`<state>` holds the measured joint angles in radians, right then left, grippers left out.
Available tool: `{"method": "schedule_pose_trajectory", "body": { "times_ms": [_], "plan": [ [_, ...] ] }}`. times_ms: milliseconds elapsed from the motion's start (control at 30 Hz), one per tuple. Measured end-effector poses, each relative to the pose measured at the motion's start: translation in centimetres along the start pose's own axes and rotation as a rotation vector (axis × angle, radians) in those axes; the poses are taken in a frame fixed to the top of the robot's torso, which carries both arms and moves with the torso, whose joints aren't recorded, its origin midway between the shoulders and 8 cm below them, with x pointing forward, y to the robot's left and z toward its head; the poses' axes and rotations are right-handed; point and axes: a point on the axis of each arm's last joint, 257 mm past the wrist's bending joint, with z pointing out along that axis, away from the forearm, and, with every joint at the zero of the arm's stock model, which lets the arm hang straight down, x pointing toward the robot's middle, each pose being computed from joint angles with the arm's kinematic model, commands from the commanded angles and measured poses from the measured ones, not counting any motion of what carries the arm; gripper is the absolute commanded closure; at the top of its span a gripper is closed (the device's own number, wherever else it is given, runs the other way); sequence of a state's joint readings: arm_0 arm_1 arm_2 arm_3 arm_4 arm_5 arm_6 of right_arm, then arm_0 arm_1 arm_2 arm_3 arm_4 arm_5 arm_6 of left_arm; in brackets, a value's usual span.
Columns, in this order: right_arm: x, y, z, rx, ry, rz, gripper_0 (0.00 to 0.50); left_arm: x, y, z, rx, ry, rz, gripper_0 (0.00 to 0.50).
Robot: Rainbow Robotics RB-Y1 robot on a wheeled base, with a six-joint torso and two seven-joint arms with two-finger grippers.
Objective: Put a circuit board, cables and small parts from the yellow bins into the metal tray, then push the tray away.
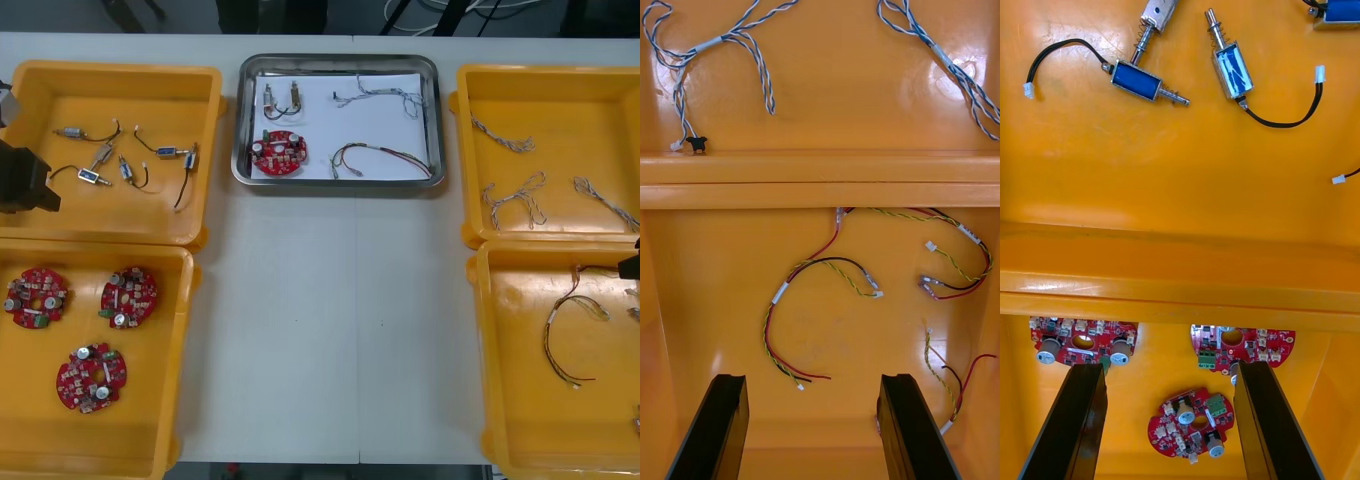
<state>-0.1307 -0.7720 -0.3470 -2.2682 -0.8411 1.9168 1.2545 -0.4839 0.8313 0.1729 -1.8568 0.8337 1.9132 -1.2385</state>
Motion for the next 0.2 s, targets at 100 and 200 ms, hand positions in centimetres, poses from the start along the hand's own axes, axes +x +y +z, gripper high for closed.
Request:
{"method": "schedule_pose_trajectory", "body": {
  "times_ms": [100,200],
  "plan": [
    [0.0,0.0,0.0,0.0,0.0,0.0,0.0,0.0,0.0,0.0,0.0,0.0,0.0,0.0],
    [0.0,0.0,0.0,0.0,0.0,0.0,0.0,0.0,0.0,0.0,0.0,0.0,0.0,0.0]
  ]
}}
